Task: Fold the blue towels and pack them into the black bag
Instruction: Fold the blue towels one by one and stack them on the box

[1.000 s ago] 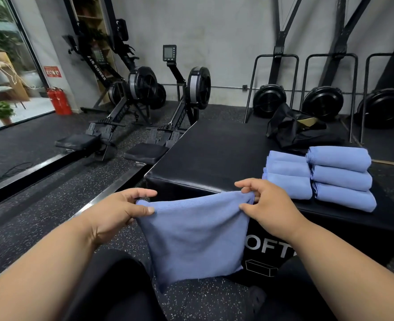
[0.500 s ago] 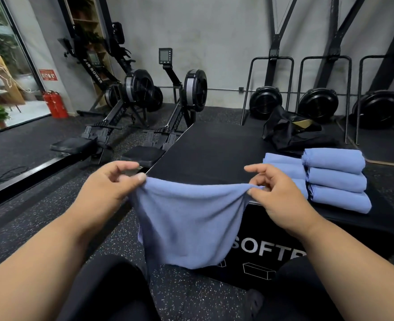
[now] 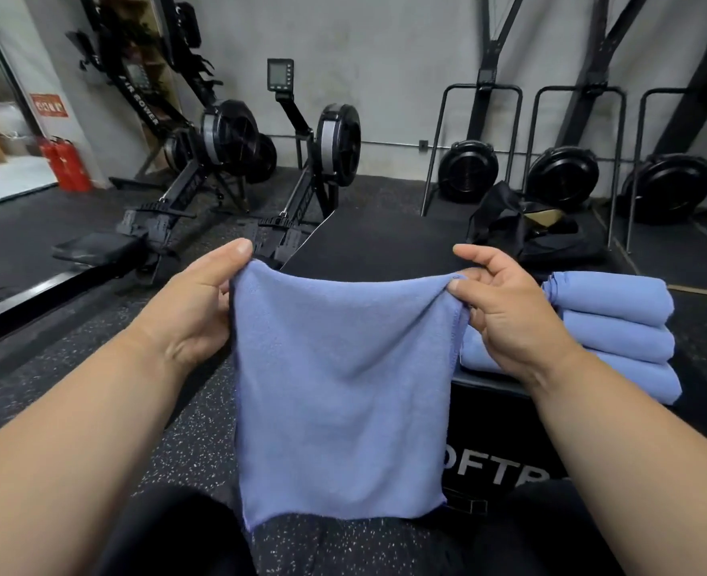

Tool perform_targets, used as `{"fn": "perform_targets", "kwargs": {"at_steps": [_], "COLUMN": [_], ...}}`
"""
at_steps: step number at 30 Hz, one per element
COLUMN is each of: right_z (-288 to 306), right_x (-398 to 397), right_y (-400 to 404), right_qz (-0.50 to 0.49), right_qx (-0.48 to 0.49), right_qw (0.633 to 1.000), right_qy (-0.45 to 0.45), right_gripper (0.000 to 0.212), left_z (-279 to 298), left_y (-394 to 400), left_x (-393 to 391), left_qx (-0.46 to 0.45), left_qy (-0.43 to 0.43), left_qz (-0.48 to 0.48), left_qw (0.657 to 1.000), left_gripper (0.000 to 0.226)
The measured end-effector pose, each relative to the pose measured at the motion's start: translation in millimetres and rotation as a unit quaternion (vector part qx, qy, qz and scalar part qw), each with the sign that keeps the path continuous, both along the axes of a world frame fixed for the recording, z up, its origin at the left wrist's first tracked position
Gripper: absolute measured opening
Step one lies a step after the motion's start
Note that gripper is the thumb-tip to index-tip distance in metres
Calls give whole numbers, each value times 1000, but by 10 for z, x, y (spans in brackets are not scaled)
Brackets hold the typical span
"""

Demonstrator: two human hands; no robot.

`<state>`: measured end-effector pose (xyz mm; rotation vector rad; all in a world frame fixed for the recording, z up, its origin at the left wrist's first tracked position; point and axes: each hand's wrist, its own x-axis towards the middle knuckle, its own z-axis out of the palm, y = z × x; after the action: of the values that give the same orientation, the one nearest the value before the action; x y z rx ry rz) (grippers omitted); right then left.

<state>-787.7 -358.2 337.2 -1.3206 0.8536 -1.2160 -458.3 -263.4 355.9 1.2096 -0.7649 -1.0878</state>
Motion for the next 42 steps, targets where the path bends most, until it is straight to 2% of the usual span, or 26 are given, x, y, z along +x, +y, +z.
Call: {"fn": "perform_targets", "kwargs": {"at_steps": [2, 5, 7, 8, 9, 11, 13, 15, 17, 21, 23, 28, 30, 34, 38, 42], "right_z": [131, 321, 349, 303, 229, -10, -358, -753, -1109, -1577, -1653, -1692, -1755, -1815, -1818, -1844], "right_x": [124, 335, 443, 492, 524, 582, 612, 621, 572, 396, 385, 373, 376, 372, 364, 429], "right_y": [-323, -1074, -1590, -1783, -1919, -1994, -1892, -1719, -1507, -1033, -906, -803, -742, -776, -828, -821], "right_qz": [-35, -104, -138, -143, -144, -124, -112, -102, -90, -55, -35, -41, -46, -109, -155, -116], "right_qx": [-9, 2, 19, 26, 32, 32, 23, 14, 12, -41, -83, -104, -123, -173, -235, -266], "right_qw": [999, 994, 989, 986, 982, 969, 956, 949, 933, 883, 860, 848, 839, 850, 845, 851], "right_qy": [17, 23, 45, 76, 119, 211, 269, 298, 349, 465, 503, 518, 528, 486, 454, 438], "right_gripper": [36, 32, 38, 45, 52, 60, 52, 45, 42, 49, 54, 63, 57, 46, 41, 47], "left_z": [96, 320, 428, 364, 325, 94, -253, -674, -1086, -1765, -1956, -2099, -2129, -2088, -2053, -2166], "left_y": [-386, -1068, -1521, -1723, -1811, -1960, -2013, -1920, -1655, -1009, -866, -855, -865, -877, -922, -946], "left_x": [43, 90, 109, 160, 144, 203, 311, 420, 445, 337, 286, 213, 181, 147, 243, 320], "left_qx": [10, 5, 22, 44, 75, 154, 191, 182, 177, 195, 200, 186, 173, 118, 64, 86], "left_qy": [13, 94, 98, 61, -2, -74, -149, -238, -284, -319, -311, -252, -251, -258, -230, -208], "left_qz": [-2, 39, 55, 46, 22, -6, 12, 36, 64, 113, 112, 111, 119, 143, 177, 170], "left_qw": [1000, 995, 993, 996, 997, 985, 970, 953, 940, 921, 922, 943, 945, 948, 955, 959], "left_gripper": [40, 28, 20, 10, 8, 20, 19, 41, 56, 35, 35, 61, 58, 42, 42, 43]}}
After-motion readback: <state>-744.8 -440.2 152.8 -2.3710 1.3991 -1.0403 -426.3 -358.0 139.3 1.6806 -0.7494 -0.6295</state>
